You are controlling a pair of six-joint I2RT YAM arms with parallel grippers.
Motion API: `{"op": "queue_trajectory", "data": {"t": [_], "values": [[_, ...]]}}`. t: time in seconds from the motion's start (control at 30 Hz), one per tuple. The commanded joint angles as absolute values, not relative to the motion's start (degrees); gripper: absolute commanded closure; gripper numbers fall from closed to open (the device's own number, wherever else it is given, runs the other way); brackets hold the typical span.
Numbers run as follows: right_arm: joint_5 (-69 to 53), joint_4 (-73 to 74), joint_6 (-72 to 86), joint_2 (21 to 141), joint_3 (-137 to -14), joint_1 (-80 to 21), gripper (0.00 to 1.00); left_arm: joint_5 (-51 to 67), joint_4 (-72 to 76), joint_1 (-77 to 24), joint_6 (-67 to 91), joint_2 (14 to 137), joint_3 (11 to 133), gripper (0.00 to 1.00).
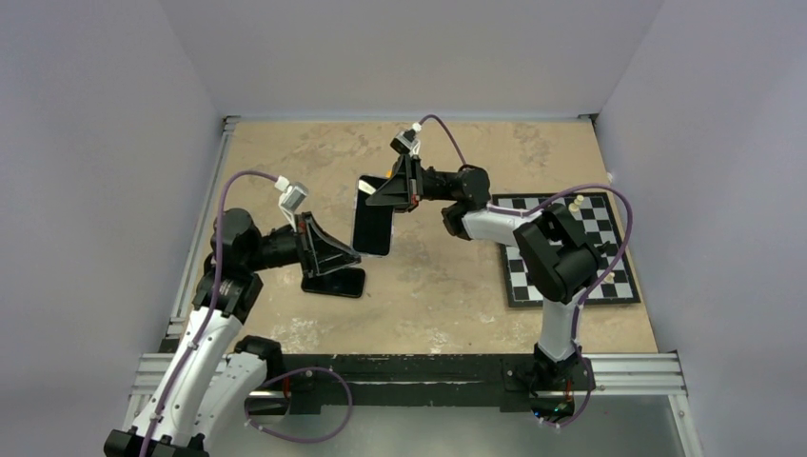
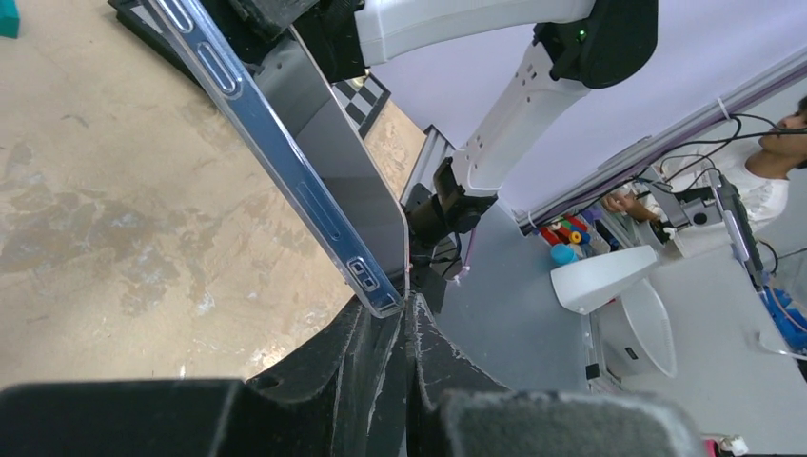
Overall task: Take the phone out of the phone case
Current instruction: Remove the phone case from the phone.
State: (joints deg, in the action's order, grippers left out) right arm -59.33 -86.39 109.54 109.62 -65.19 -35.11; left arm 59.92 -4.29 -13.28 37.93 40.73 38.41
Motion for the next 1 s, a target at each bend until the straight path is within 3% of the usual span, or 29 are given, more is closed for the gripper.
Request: {"op": "queue_trajectory", "data": {"t": [0.0, 0.73, 0.97], "values": [[-55.28, -102.83, 116.51, 105.13, -67.25, -38.82, 1.00, 48.99, -8.96, -9.51, 31.48, 42.09, 37.78, 1.00], [-54.16, -102.76, 118.94, 103.45, -69.94, -37.02, 1.00, 35.12, -13.80, -7.25, 34.04, 37.72, 31.27, 1.00], [-54.90, -102.41, 116.51, 105.08, -69.91, -36.47, 1.00, 35.89, -14.06, -6.84, 37.52, 38.82, 31.53, 1.00]]}}
